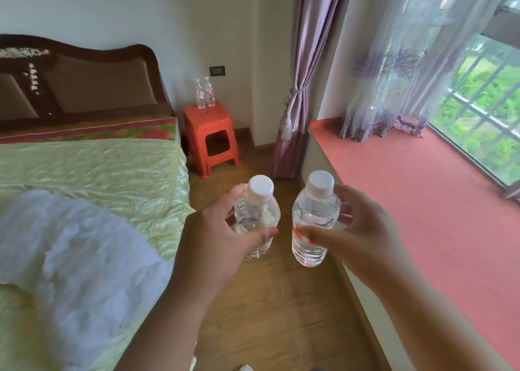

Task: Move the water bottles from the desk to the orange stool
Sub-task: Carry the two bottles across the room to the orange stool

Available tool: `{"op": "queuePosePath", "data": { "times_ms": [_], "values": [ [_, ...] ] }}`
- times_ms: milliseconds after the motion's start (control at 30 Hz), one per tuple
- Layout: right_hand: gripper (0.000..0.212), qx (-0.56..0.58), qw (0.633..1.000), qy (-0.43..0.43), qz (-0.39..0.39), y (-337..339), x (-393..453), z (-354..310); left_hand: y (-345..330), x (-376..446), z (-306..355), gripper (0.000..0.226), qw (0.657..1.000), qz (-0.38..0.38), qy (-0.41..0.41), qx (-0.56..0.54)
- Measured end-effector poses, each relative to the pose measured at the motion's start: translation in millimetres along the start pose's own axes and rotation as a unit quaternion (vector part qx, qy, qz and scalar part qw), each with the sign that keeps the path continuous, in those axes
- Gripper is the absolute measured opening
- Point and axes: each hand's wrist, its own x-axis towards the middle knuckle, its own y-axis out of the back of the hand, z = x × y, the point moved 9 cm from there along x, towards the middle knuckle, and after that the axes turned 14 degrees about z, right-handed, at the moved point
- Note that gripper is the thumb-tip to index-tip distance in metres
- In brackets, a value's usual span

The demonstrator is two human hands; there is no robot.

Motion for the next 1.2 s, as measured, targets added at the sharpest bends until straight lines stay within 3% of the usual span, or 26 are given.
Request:
{"op": "queuePosePath", "data": {
  "times_ms": [133,367,867,1200],
  "values": [
    [0.074,0.003,1.0,-0.001,-0.026,-32.6,29.4,-1.0,-2.1,26.5,-21.1,0.082,0.999,0.006,0.032,0.014],
    [0.067,0.017,0.997,0.007,-0.076,-83.7,98.7,9.7,-16.1,76.8,-44.4,0.078,0.995,0.033,0.093,0.022],
    [0.065,0.063,0.976,0.097,-0.185,-147.1,296.0,-6.2,-75.4,208.2,-13.8,0.072,0.978,0.155,0.141,0.023],
    [0.069,0.056,0.978,0.088,-0.18,-168.3,377.2,18.0,-133.1,283.9,-19.8,0.067,0.983,0.118,0.137,0.024]
  ]
}}
